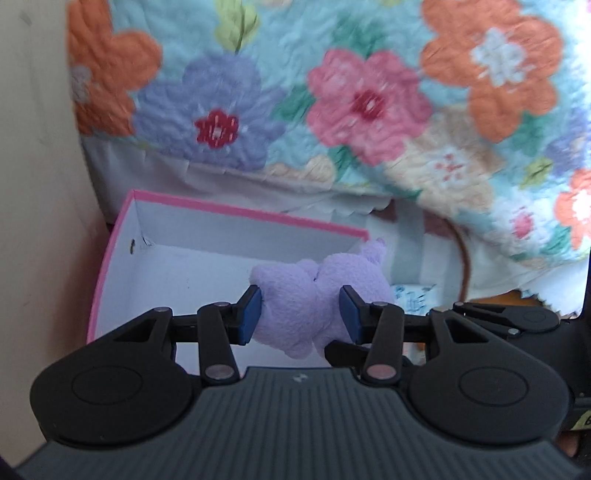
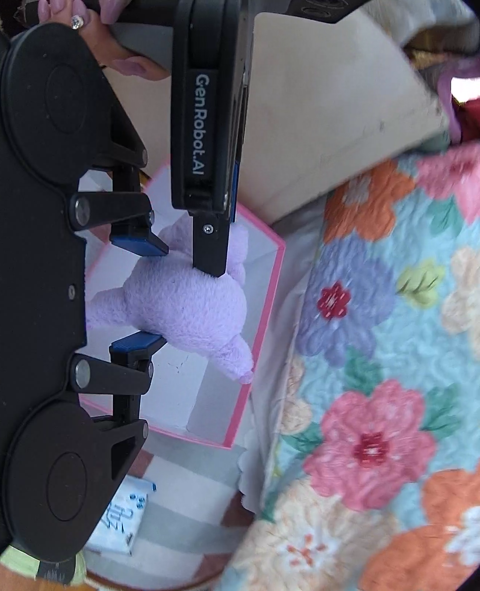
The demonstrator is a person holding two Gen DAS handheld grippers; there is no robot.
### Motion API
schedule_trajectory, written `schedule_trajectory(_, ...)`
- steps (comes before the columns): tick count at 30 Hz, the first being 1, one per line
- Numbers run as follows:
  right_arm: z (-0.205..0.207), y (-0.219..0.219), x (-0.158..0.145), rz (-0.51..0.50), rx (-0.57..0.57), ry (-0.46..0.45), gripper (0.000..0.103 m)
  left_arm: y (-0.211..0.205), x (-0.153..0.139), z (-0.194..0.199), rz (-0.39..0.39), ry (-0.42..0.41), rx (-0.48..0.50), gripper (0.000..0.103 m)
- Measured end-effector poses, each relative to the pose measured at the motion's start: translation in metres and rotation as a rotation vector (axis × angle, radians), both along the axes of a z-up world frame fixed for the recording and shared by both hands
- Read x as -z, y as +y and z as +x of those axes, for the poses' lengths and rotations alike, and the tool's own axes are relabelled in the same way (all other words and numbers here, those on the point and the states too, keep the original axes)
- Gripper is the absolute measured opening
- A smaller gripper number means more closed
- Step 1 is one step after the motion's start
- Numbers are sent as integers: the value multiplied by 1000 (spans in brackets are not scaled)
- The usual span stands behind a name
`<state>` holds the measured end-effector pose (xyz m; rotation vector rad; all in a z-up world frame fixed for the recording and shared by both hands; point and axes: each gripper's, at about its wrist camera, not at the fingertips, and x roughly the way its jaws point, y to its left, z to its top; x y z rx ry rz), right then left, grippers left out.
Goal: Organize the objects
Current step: 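Lift the purple plush with the left tool toward the pink box, then lower the plush into the pink box and open the left tool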
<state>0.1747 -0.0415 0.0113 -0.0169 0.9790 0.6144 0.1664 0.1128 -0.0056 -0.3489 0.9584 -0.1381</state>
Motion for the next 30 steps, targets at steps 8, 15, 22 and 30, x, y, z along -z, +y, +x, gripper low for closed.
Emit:
schedule_trajectory(8, 48, 3, 70, 7, 119, 100, 48, -2, 70, 55, -10, 103, 44, 43)
schedule_trajectory(15, 81, 18, 101, -55, 133, 152, 44, 2, 108, 89, -103, 191, 39, 43)
schedule_trajectory(22, 98, 34, 126, -113, 154, 237, 31, 2, 126, 94, -56, 222, -11, 43)
schedule_trajectory(30, 83, 26, 120, -144, 122, 185, 22, 11, 130, 88, 70, 297, -51, 46)
